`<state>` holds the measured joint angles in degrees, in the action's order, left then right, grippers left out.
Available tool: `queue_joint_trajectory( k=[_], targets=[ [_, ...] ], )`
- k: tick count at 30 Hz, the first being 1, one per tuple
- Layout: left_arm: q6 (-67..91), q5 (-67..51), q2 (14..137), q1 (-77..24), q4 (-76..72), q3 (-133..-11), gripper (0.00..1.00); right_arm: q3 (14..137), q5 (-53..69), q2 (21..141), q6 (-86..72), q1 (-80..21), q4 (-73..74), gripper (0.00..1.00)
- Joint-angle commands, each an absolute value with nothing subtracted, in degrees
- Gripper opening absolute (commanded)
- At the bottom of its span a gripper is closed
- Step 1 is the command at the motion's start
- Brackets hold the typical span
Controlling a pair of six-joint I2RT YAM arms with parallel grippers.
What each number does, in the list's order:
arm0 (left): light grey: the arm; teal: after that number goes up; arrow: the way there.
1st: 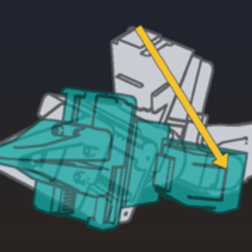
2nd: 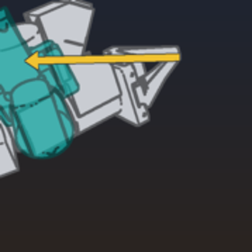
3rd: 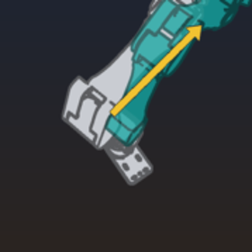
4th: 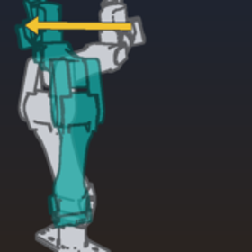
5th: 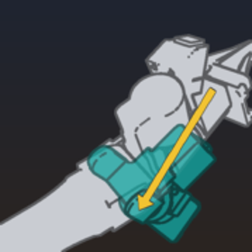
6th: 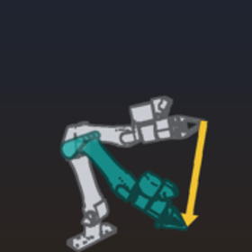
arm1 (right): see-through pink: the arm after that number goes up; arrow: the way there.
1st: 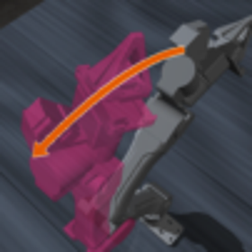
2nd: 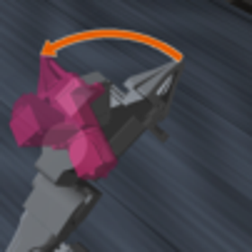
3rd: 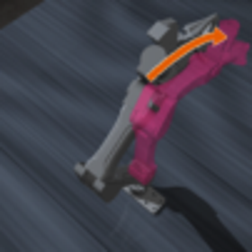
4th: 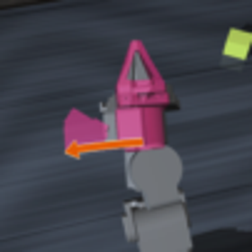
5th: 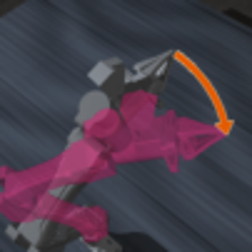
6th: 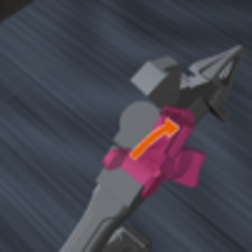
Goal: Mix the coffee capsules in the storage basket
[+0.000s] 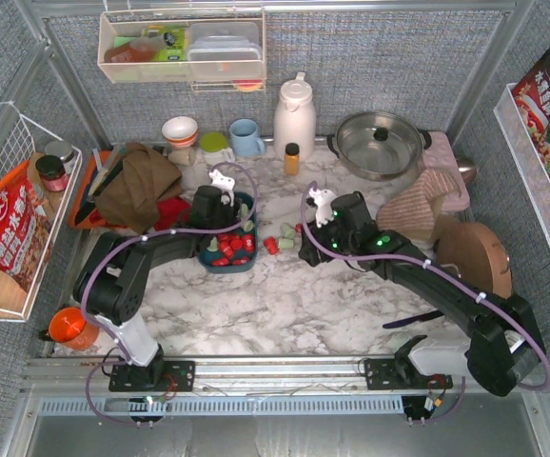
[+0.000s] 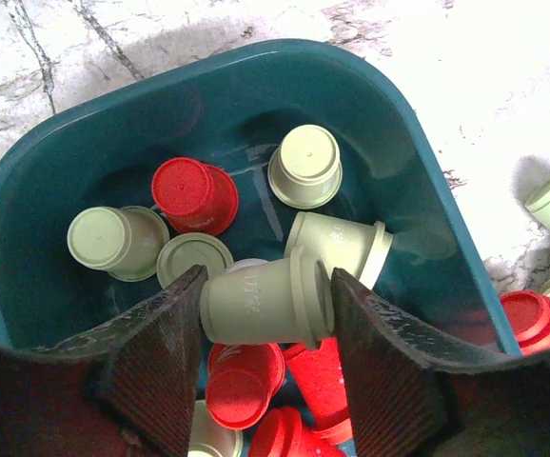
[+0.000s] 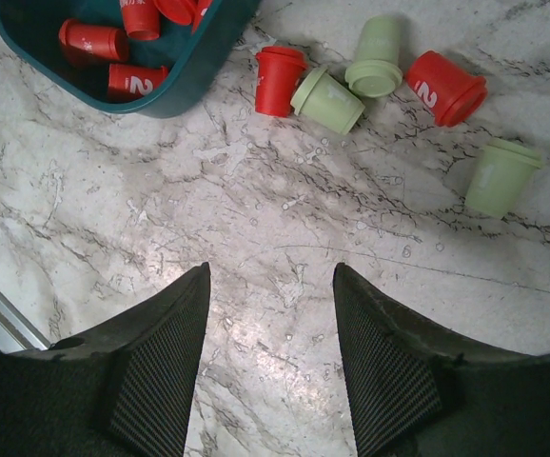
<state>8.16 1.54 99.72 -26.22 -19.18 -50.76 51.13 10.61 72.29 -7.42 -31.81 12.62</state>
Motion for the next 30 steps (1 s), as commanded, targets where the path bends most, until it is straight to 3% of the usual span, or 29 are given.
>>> queue_joint_trajectory(
  k=[1, 5, 14, 22, 30],
  targets=[
    [8.7, 2.98, 99.85, -26.2, -19.25, -51.34, 0.66, 51.99, 11.23, 72.62, -7.04, -31.82, 12.33, 0.59],
    [8.7, 2.61, 99.18, -26.22, -19.16, -52.06, 0.73, 52.49, 11.39, 73.1, -6.7, -31.82, 12.73, 0.59],
    [8.83, 1.94, 95.88, -26.32, -18.53, -51.73, 0.74, 52.82, 10.69, 76.51, -7.42, -31.79, 10.5, 0.59],
    [10.12, 2.47, 85.41, -27.43, -20.56, -47.08, 0.79, 53.78, 9.17, 86.89, -16.81, -31.94, 0.35, 0.59],
    [9.19, -0.07, 74.99, -31.45, -22.24, -40.15, 0.83, 58.14, 0.21, 97.77, -23.54, -32.9, -5.78, 0.6]
  ],
)
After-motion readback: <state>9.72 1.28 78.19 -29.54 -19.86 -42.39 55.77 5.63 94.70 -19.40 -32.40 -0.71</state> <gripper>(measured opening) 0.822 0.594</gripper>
